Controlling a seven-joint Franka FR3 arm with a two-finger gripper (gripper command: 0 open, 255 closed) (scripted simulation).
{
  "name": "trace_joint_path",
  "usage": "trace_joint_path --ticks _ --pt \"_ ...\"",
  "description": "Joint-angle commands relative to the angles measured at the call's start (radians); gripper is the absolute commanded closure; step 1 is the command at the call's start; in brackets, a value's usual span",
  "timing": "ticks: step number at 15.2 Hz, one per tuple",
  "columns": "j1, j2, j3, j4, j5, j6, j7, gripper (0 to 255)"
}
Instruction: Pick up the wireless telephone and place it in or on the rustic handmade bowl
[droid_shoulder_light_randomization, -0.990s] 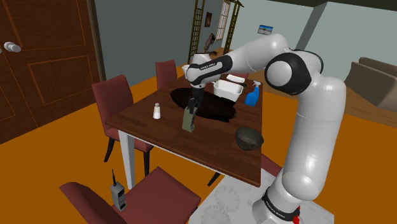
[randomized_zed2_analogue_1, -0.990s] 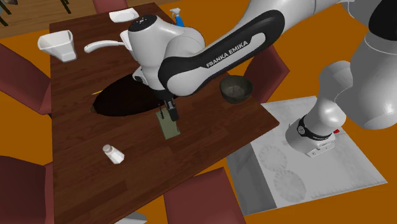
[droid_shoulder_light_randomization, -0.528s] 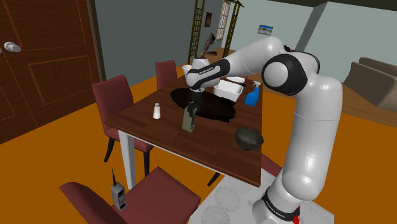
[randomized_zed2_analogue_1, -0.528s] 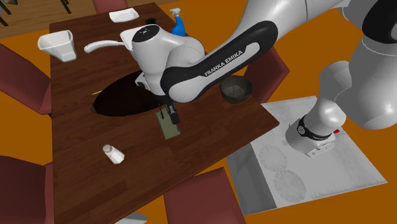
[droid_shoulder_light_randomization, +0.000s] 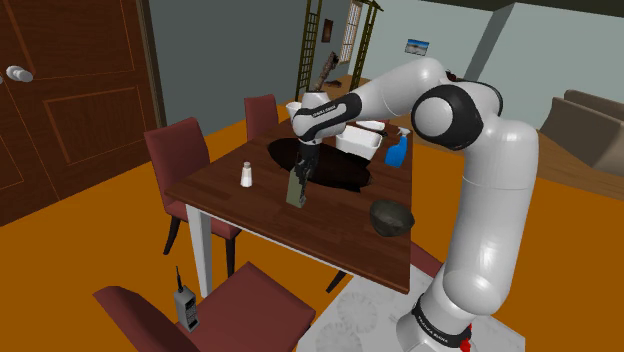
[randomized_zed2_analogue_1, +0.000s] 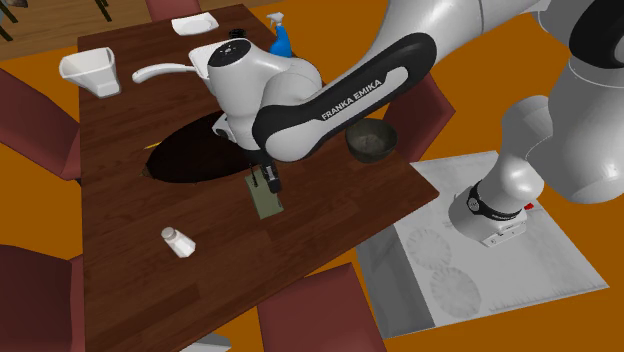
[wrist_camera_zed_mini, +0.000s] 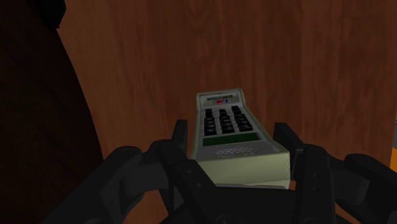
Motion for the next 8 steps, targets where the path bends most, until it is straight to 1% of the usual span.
trace_joint_path --ticks 1,6,8 --pt "0.0 0.0 0.0 0.0 0.0 0.0 0.0 255" --pt "0.0 0.0 0.0 0.0 0.0 0.0 0.0 255" --pt "0.001 -0.013 -0.001 0.01 -0.003 -0.023 0.001 255"
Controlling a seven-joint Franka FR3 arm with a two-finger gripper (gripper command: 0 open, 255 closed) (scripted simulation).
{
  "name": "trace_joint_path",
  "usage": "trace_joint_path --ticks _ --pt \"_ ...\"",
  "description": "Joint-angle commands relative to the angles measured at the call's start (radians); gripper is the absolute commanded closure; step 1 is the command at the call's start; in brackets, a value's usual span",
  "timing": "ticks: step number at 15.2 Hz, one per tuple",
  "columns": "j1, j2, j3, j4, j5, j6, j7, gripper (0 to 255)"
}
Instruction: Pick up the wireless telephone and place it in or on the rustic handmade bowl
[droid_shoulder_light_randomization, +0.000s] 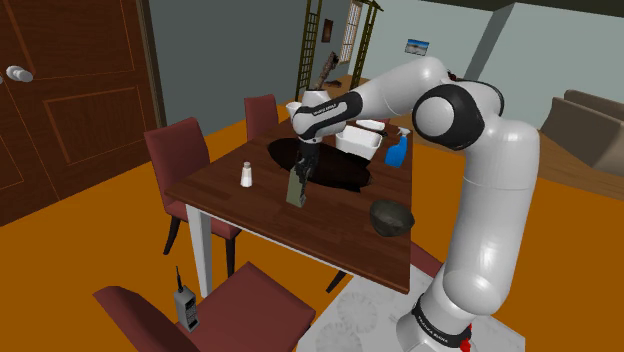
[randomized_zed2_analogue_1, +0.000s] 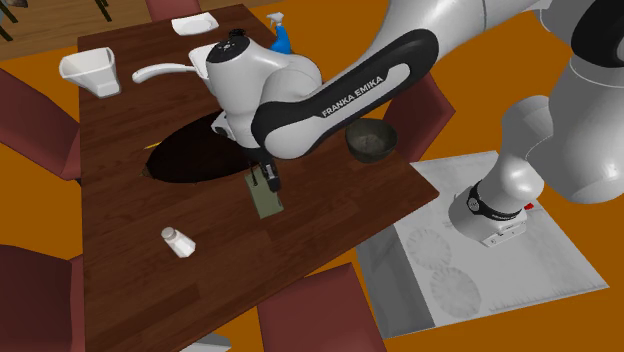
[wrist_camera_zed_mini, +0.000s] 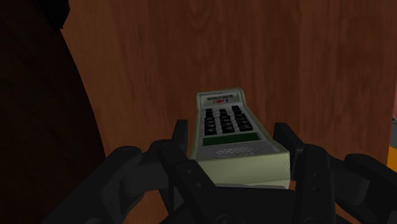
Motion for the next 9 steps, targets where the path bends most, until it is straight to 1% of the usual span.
trace_joint_path --ticks 1,9 --pt "0.001 -0.013 -0.001 0.009 -0.002 -0.021 0.002 255" --pt "0.003 -0.056 -0.004 0.061 -0.011 -0.116 0.005 255"
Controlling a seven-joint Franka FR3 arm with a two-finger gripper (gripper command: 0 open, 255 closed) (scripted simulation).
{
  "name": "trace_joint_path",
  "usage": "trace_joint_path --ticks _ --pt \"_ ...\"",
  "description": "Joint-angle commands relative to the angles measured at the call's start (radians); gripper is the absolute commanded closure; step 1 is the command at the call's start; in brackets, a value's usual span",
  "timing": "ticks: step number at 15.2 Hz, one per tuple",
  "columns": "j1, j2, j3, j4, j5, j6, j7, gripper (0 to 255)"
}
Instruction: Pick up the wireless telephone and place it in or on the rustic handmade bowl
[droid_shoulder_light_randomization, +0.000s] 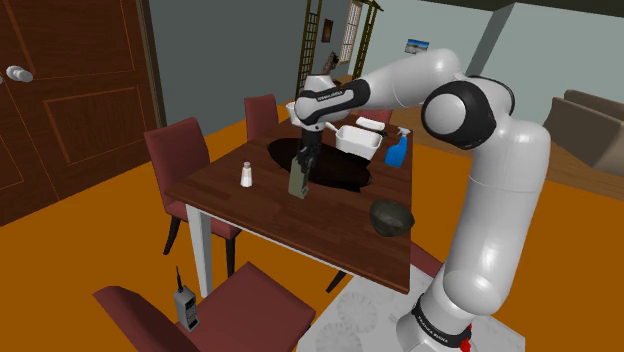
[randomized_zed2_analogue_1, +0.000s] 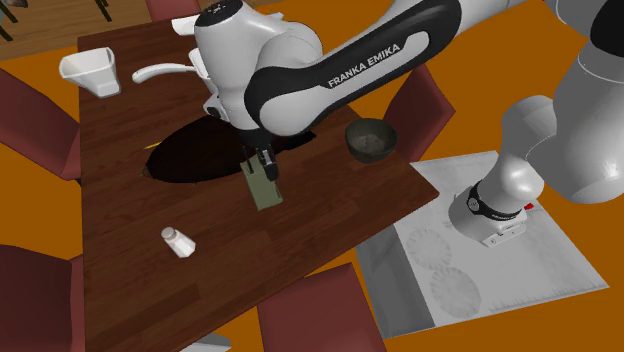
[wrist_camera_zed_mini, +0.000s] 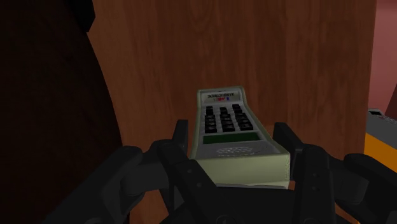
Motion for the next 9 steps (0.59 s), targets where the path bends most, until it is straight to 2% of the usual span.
trace_joint_path --ticks 1,9 --pt "0.001 -0.009 0.0 0.015 -0.002 -0.024 0.002 255" --pt "0.002 -0.039 -0.002 0.084 -0.007 -0.122 0.004 255"
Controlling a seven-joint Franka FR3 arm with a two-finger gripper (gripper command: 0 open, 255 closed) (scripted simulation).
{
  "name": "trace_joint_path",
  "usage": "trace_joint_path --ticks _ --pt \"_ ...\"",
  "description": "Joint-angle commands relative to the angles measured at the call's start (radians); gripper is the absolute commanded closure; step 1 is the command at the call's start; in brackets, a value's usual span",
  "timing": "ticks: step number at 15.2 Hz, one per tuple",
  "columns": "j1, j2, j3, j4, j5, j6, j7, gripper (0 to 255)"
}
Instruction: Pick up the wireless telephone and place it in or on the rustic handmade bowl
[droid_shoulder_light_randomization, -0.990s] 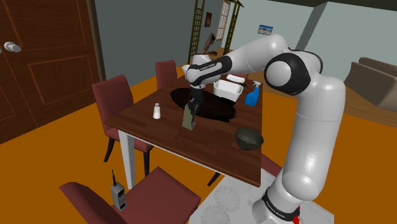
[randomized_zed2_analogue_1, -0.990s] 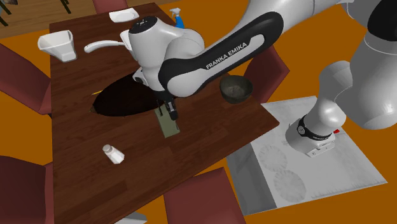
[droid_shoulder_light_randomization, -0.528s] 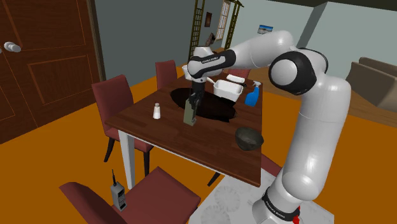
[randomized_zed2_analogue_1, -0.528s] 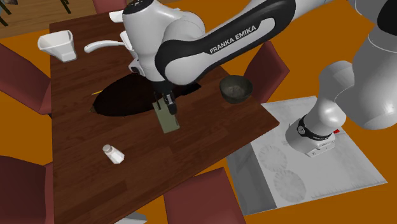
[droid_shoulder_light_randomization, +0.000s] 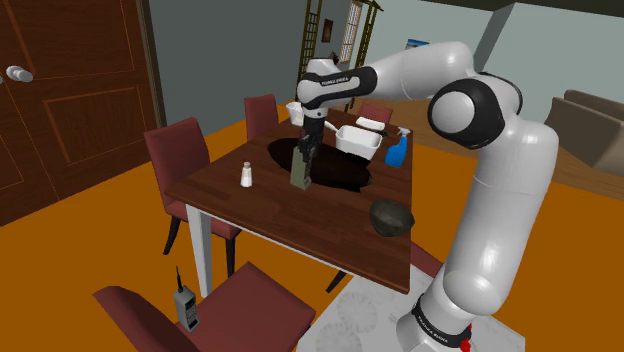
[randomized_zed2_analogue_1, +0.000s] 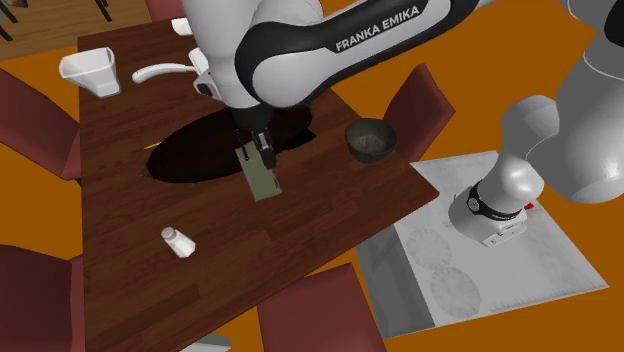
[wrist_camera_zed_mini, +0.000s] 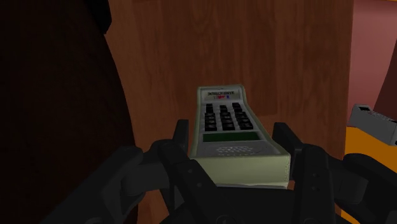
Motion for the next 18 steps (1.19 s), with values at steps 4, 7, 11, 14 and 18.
trace_joint_path --ticks 4,7,11,14,18 --pt "0.0 -0.013 -0.001 0.051 -0.002 -0.063 0.001 255" --pt "0.0 -0.018 -0.001 0.084 -0.003 -0.102 0.0 255" --pt "0.0 -0.022 -0.002 0.133 -0.004 -0.154 0.0 255" --pt "-0.001 -0.023 -0.002 0.163 -0.004 -0.185 -0.001 255" --pt "-0.019 -0.163 -0.023 -0.013 -0.031 -0.145 -0.037 255"
